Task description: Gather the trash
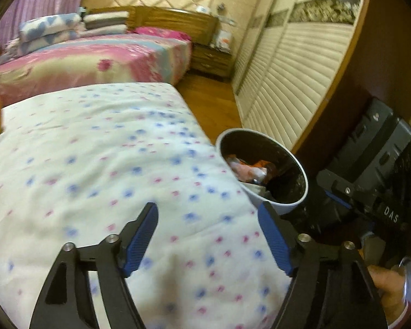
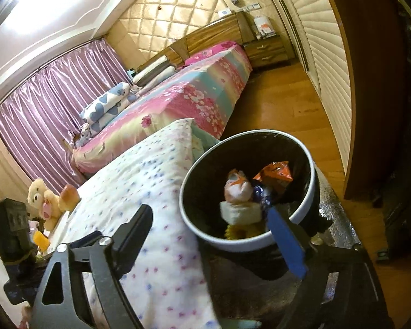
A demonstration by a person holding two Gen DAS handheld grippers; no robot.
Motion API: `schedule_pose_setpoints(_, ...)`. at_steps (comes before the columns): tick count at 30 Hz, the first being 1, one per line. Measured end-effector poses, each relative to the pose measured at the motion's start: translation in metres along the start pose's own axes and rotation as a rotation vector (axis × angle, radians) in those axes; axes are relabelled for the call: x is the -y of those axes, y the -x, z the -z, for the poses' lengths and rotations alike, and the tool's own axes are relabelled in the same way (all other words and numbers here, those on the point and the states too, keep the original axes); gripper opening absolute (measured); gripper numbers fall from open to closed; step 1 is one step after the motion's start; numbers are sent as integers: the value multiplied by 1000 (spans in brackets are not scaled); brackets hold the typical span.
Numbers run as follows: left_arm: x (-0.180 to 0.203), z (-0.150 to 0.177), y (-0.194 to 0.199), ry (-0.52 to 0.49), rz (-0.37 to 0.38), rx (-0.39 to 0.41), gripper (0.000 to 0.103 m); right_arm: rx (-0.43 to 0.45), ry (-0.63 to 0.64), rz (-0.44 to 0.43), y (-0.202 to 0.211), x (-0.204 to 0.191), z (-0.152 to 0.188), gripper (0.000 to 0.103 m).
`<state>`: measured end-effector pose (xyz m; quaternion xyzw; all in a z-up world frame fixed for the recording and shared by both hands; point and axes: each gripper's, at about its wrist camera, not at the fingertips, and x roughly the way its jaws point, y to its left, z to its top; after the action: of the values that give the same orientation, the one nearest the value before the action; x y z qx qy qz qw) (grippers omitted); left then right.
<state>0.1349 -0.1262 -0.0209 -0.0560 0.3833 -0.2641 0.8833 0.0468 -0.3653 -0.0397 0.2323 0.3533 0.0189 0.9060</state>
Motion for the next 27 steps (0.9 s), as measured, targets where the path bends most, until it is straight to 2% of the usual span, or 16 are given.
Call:
schedule_pose_setpoints(2,-5,9,15,19,-26,37,79,13,20,9,3,-8,6,96)
schedule_pose_setpoints(7,-13,29,50,46,-100,128,81,34,88,39,8,-26,20,97)
schedule_pose_setpoints(11,-9,40,82,37,-154,228,85,100,169,58,24,-47,22,97)
schedule_pose_setpoints(14,-1,53,103,11,-240,319,102,199,233,67,44,-64,21,103)
schedule_pose_setpoints(16,3,63,112,3,-294,367,103,241,260,76,51,-71,23,103)
schedule_pose_setpoints(27,19,105,115,-76,-418,415,103,283,277,80,37,-77,55,103)
